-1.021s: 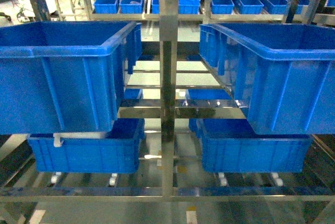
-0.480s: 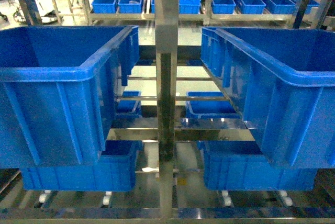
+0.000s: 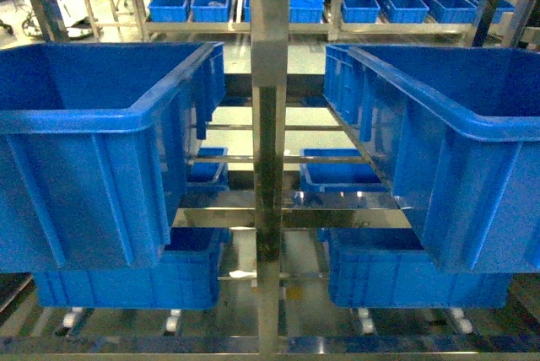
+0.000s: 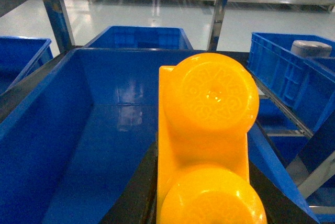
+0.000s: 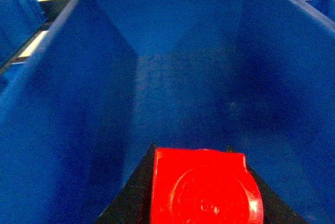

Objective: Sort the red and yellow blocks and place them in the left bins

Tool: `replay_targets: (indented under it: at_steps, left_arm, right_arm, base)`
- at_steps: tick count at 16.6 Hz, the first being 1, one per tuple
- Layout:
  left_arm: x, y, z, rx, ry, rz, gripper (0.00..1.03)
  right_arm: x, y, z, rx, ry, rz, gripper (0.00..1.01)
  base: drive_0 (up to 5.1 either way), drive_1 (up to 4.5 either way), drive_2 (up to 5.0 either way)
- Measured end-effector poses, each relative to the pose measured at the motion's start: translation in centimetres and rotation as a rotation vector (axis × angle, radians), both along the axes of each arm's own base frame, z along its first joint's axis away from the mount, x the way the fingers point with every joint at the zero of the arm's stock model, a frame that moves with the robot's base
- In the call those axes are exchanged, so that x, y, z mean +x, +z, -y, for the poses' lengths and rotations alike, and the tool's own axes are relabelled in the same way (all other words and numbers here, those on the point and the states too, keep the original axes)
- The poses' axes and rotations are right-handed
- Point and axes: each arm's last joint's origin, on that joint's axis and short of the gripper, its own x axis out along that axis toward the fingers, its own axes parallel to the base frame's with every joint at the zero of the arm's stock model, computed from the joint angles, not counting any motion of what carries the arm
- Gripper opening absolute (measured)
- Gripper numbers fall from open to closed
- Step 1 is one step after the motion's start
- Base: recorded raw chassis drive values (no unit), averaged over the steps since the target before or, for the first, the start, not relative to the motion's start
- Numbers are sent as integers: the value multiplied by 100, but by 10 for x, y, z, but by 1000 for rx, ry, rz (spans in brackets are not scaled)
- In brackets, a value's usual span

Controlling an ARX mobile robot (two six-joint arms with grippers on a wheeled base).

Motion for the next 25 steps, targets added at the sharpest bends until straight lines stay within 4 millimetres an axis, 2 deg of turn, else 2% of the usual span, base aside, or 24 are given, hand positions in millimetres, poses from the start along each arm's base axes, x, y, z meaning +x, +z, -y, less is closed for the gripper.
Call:
replay_targets:
  at_steps: [3,5,8,9,10,11,13,14,16,17,19,21,22,25]
  left_arm:
    - [0,0,0,0,-2,0,26]
    - [0,0,0,0,0,0,26]
    - [0,0,0,0,0,0,26]
    - [0,0,0,0,0,0,26]
    - [0,0,0,0,0,-1,26]
    - [0,0,0,0,0,0,26]
    - [0,0,0,0,0,0,26]
    - [0,0,0,0,0,0,26]
    - [0,0,0,0,0,0,26]
    - [0,0,0,0,0,-1,26]
    - [0,0,0,0,0,0,26]
    - [0,0,1,-1,-6,0,26]
    - [0,0,0,0,0,0,26]
    - [0,0,0,0,2,0,26]
  right_arm:
    - [50,-31,18,-5,-29,-50,27]
    - [72,-30,18,-6,-16,-19,27]
    - [83,-20,8,-26,-2,47,27]
    - [83,-19,3,-33,8,71,30]
    - [68,-16,-3,-58,31,85,54]
    - [47,-9,-4,-97,58,102,73]
    - [15,3,-2,-122,96,123,93]
    - [1,7,0,-127,104,132,100]
    - [-47,18,12,-115,94,130,97]
    - [-81,28,14,-104,77,132,98]
    - [-122,55,6,-102,61,190,98]
    - [-159,78,-13,-82,90,245,98]
    - [-167,80,-19,-64,111,240,98]
    - [-173,79,-28,-46,150,222,98]
  base:
    - [0,0,0]
    - [0,0,0]
    - [0,0,0]
    - [0,0,0]
    - [0,0,0]
    - [0,0,0]
    - [0,0,0]
    - [0,0,0]
    - [0,0,0]
    - [0,0,0]
    - [0,0,0]
    - [0,0,0]
    - [0,0,0]
    - [0,0,0]
